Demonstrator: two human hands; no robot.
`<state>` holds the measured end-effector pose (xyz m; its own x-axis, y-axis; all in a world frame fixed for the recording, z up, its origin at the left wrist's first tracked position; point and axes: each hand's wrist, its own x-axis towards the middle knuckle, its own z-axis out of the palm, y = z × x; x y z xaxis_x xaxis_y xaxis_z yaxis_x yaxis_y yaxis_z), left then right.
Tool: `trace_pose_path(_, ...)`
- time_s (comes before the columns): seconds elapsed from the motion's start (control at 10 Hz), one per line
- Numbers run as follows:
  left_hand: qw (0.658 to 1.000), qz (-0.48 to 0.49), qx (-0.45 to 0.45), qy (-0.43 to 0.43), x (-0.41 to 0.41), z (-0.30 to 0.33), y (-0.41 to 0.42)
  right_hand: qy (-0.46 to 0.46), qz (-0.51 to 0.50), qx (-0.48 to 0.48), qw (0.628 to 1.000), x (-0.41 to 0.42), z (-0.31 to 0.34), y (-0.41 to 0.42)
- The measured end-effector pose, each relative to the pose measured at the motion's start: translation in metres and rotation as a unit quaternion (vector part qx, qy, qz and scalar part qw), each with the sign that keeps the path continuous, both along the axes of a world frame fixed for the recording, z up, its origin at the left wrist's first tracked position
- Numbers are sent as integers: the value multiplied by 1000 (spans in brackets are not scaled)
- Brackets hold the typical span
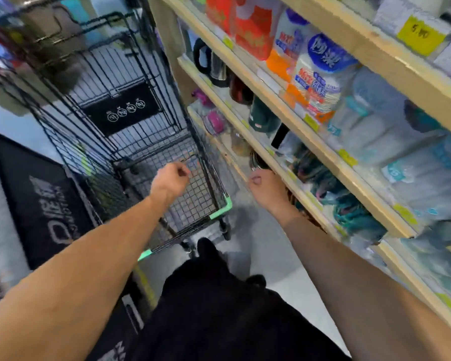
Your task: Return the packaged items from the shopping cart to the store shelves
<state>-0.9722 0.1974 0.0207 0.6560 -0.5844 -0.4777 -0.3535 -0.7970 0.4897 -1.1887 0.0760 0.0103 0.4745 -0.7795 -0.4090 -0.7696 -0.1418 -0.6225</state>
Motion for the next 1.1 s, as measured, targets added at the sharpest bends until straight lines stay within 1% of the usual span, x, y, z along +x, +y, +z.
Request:
trace_pose_path(0.1,986,-11,142,-89,42,-11,72,62,31,79,994,42,-29,22)
trace_pose_path(0.2,966,51,239,-79,64,-27,131,155,81,125,977,65,-63,42)
trace_pose_path(0.3,948,136,285,-23,77,-56,173,156,49,115,980,76,-88,59)
trace_pose_path(0.4,935,111,338,4,89,-86,203,200,52,58,977,98,-93,61)
trace_pose_path(0.5,937,89,337,3,91,-88,203,238,73,21,968,112,-88,55)
trace_pose_path(0.6,934,118,338,2,93,-88,203,257,84,14,963,125,-92,51)
trace_pose_path(0.7,938,147,314,-5,105,-85,201,250,96,6,963,138,-95,46)
trace_pose_path(0.8,935,158,317,14,111,-81,195,235,94,27,967,153,-98,34)
trace_pose_path(0.9,932,189,306,35,117,-78,192,233,110,28,966,164,-95,26)
trace_pose_path(1.0,925,194,321,65,114,-71,192,241,167,-64,954,177,-79,19)
trace_pose_path(1.1,927,177,324,59,119,-62,189,169,169,-85,967,210,-57,14)
